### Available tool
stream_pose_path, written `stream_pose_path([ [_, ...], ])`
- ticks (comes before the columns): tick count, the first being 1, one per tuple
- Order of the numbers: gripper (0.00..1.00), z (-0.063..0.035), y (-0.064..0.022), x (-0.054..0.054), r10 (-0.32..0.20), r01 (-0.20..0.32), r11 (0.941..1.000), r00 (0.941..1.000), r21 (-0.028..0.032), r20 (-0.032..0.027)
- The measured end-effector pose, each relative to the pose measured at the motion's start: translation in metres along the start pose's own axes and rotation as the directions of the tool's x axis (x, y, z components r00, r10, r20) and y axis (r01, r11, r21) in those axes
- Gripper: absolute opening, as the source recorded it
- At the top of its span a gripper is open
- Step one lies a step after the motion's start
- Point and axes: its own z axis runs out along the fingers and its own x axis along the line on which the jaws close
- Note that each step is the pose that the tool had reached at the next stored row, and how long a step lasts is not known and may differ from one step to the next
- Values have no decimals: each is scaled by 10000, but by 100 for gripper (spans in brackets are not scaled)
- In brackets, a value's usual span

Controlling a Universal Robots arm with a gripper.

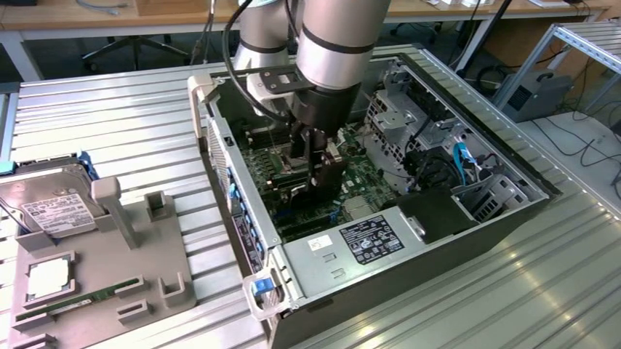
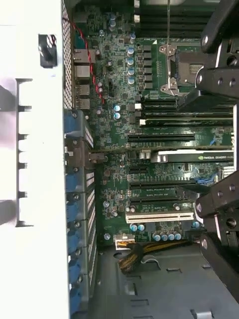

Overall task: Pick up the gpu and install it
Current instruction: 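Insert the gpu into the slot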

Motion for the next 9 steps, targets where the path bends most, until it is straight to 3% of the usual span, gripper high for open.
stream_pose_path([
  [5, 70, -277, 3, -9, 0, 0, 10000, 10000, 0, 6],
  [9, 70, -405, 4, -13, 0, 0, 10000, 10000, 0, 37],
])
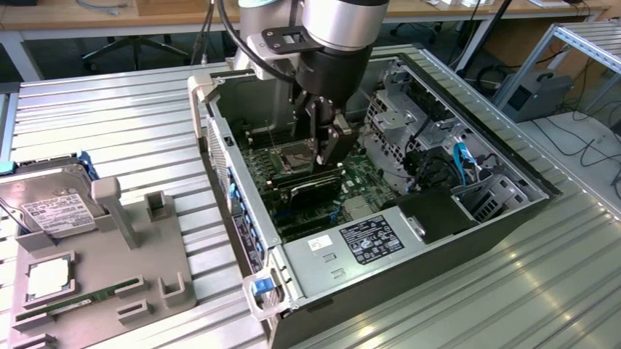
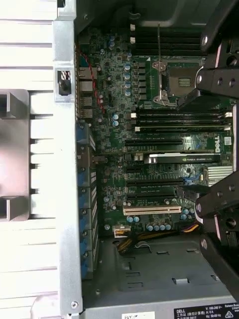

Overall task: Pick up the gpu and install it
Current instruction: 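Insert the gpu into the slot, then press down on the gpu until it lock into place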

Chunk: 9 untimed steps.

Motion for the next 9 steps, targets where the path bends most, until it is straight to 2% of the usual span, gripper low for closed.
stream_pose_path([
  [9, 70, -19, 0, -1, 0, 0, 10000, 10000, 0, 7],
])
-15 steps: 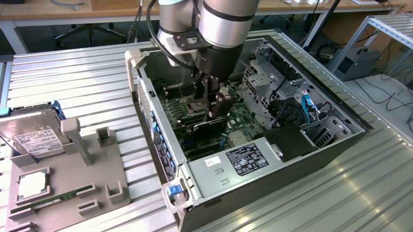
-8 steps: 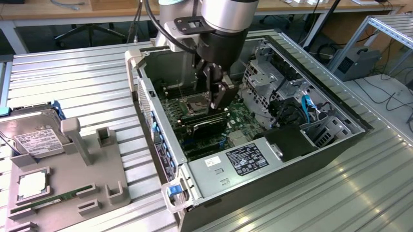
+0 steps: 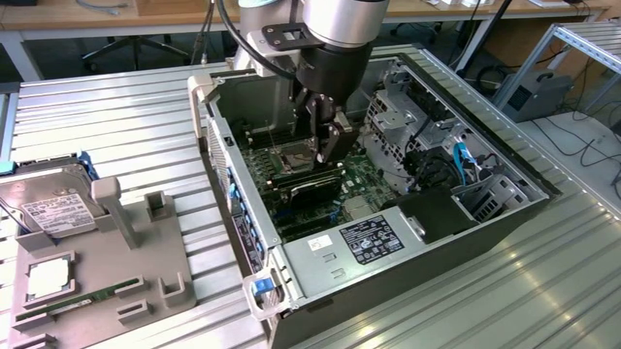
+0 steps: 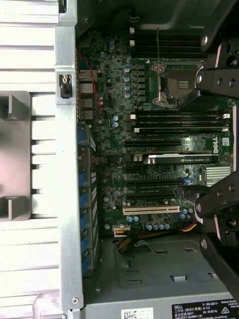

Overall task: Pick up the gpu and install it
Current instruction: 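Press down on the gpu until it lock into place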

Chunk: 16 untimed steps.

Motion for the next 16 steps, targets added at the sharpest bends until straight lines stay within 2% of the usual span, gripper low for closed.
stream_pose_path([
  [1, 70, 0, 0, 0, 0, 0, 10000, 10000, 0, 0],
  [2, 44, 0, 0, 0, 0, 0, 10000, 10000, 0, 0],
  [4, 11, 0, 0, 0, 0, 0, 10000, 10000, 0, 0],
  [5, 11, 91, -2, 2, -5, 5, 10000, 10000, 0, 14],
  [6, 11, 127, -5, -3, -47, 47, 10000, 10000, -2, 12],
  [11, 11, 246, -12, -15, -138, 138, 9999, 9999, -6, 11],
  [16, 11, 412, -69, -11, -139, 139, 9999, 9999, -5, 14],
])
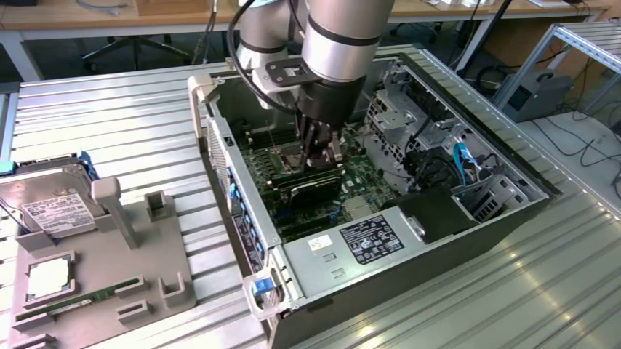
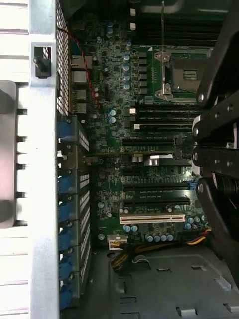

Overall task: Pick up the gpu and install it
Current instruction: 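Press down on the gpu until it lock into place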

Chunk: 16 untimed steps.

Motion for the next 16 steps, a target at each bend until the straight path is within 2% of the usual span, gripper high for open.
stream_pose_path([
  [5, 11, 140, -3, 5, -2, 2, 10000, 10000, 0, 0],
  [16, 11, 222, 15, -3, 0, 0, 10000, 10000, 1, 1],
])
